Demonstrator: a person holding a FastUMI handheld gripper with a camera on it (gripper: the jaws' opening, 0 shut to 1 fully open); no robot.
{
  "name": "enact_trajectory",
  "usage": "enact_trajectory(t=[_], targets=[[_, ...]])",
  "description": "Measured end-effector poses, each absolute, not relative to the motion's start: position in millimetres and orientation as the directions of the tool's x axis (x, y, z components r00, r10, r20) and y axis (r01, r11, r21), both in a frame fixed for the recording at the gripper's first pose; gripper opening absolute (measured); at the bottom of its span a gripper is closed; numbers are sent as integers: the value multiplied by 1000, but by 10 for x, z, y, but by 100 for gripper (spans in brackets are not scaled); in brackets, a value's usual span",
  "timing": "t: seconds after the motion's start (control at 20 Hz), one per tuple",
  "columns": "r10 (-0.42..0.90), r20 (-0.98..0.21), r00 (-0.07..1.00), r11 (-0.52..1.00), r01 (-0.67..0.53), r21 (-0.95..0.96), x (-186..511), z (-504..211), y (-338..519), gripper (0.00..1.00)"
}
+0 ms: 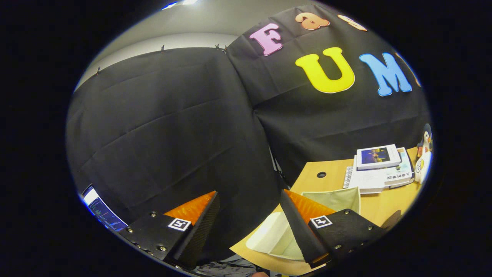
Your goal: Open the storage box then place both shoes into the box .Put the left shoe in first, then the right shoe, with the right side of both shoes facing outward in a uniform manner.
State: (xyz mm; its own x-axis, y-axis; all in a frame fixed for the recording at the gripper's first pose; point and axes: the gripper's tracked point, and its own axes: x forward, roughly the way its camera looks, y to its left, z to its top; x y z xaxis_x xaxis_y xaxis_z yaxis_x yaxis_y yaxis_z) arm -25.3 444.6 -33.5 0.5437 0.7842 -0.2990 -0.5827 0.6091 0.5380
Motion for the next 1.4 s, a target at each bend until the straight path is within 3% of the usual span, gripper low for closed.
enact_trajectory(t=[0.9, 1.4], targets=[[505, -460, 730, 858, -369, 356, 416, -1175, 2051, 97], [402, -582, 707, 915, -285, 287, 332, -2106, 1334, 97]])
